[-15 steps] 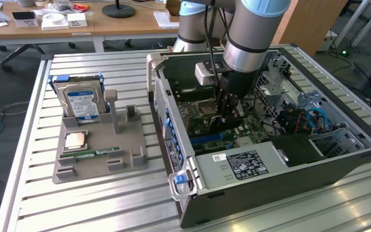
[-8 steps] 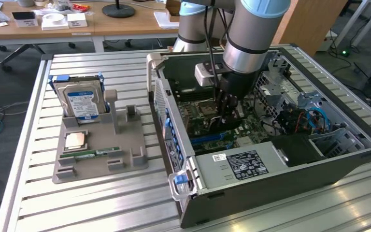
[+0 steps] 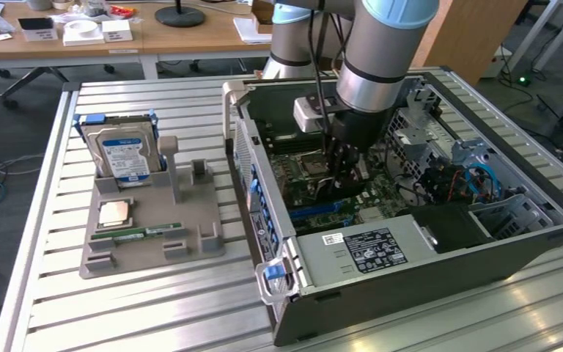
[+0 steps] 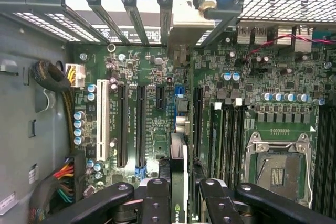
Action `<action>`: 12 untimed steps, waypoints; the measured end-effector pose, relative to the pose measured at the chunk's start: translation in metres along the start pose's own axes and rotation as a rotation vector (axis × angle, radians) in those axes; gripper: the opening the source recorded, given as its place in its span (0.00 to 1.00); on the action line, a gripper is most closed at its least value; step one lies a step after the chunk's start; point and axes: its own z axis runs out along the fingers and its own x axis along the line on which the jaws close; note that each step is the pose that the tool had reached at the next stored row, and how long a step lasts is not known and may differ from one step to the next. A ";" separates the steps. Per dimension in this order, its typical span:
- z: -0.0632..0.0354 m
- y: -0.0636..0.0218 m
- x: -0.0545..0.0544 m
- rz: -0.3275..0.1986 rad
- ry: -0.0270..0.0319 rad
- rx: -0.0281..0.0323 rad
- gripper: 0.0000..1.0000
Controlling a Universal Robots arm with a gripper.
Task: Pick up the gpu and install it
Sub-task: 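Insert the gpu into the slot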
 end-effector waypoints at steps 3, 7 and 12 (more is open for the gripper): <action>0.0001 0.0022 0.000 0.000 0.0001 0.0000 0.26; 0.0002 0.0038 0.000 0.000 0.0001 0.0000 0.26; 0.0003 0.0052 0.000 0.000 0.0002 0.0000 0.26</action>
